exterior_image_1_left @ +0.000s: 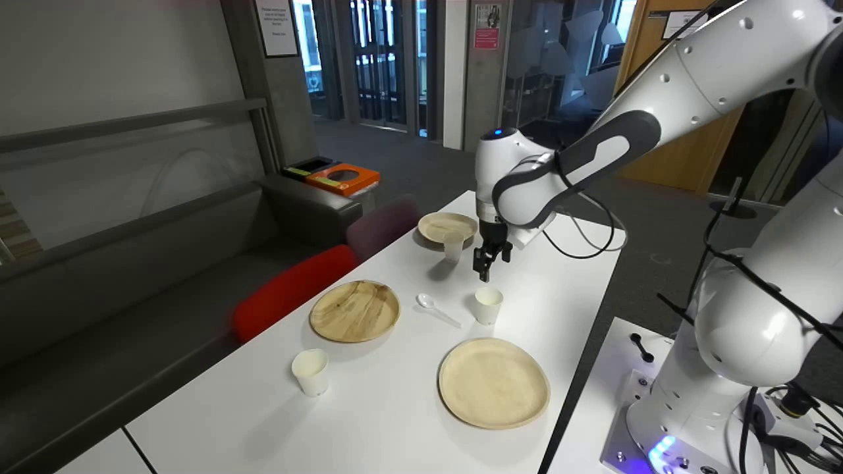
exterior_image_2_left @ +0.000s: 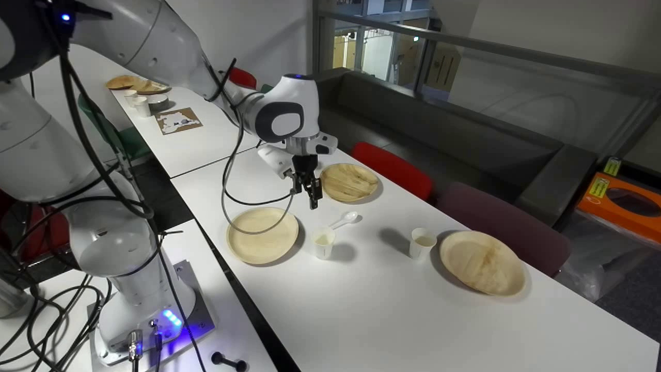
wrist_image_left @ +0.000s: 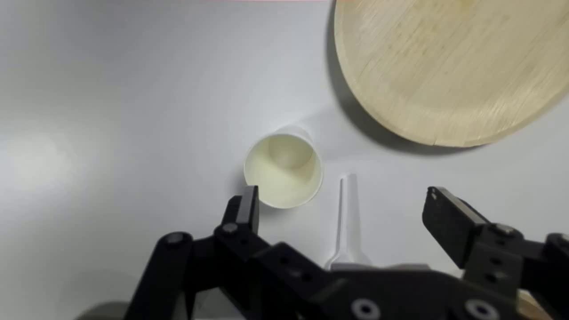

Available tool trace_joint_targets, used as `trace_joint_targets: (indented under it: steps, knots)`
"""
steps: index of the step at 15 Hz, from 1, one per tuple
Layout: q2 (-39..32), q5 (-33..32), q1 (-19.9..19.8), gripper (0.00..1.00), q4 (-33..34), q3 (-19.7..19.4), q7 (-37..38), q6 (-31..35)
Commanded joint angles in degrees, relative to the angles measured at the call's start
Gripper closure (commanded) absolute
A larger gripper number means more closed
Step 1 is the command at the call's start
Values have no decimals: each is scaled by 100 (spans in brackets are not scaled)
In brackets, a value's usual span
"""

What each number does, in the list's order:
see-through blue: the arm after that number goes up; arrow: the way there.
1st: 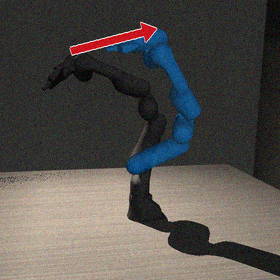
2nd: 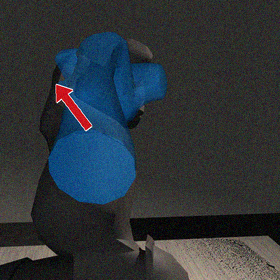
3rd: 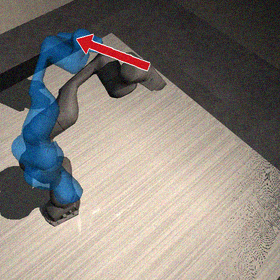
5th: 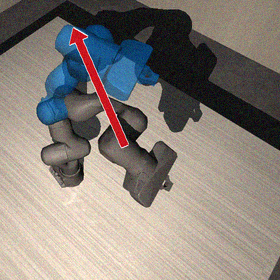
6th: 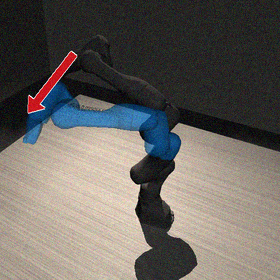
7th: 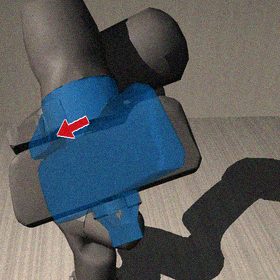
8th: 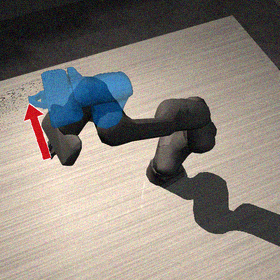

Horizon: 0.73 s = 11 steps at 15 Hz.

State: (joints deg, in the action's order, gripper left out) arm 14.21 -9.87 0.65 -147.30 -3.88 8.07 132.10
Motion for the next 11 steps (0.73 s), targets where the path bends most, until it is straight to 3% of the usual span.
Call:
trace_joint_targets:
  steps: [1,5,6,8,11]
  knots:
    - [371,337,-170,0,575,90,-181,-1600]
    - [321,-56,-309,0,1577,226,217,-3306]
    - [409,130,-242,0,1100,152,39,-2705]
    - [404,84,-276,0,1398,179,88,-3090]
    - [369,77,-292,0,1436,199,106,-3111]
